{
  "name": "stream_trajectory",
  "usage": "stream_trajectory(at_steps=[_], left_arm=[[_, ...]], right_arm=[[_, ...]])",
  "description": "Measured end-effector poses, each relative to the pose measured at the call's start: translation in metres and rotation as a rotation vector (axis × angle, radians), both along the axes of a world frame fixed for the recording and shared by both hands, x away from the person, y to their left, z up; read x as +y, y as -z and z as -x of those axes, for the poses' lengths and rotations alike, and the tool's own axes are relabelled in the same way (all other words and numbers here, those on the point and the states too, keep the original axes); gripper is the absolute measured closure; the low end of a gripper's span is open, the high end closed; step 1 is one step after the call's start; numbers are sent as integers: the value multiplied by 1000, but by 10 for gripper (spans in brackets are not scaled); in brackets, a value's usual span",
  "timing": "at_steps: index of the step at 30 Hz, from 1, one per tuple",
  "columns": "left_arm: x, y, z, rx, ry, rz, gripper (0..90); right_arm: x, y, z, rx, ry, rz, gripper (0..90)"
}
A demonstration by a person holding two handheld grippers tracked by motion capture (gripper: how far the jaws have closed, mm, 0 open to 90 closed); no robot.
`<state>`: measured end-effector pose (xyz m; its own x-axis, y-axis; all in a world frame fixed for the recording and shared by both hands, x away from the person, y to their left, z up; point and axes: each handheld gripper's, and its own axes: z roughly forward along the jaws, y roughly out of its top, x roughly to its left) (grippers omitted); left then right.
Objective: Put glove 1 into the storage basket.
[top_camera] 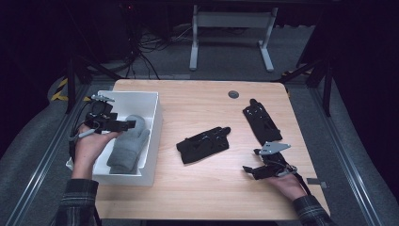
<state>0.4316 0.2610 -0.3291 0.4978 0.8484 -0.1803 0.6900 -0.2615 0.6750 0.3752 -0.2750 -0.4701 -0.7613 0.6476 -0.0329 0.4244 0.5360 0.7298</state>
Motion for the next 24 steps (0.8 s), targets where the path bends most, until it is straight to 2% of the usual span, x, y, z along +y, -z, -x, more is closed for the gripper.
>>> stream_trajectory(at_steps=[4,11,16,24], left_arm=[[-16,-11,7,-32,47,4,143],[-51,-19,19,-74,116,7,108],[-76,-19,25,-87,167,33,54],[-122,-8,36,-93,258,41,41]], right_arm=[[0,0,0,0,0,0,150],[0,0,0,0,1,0,150],[0,0,0,0,1,0,150],[0,0,0,0,1,0,150]])
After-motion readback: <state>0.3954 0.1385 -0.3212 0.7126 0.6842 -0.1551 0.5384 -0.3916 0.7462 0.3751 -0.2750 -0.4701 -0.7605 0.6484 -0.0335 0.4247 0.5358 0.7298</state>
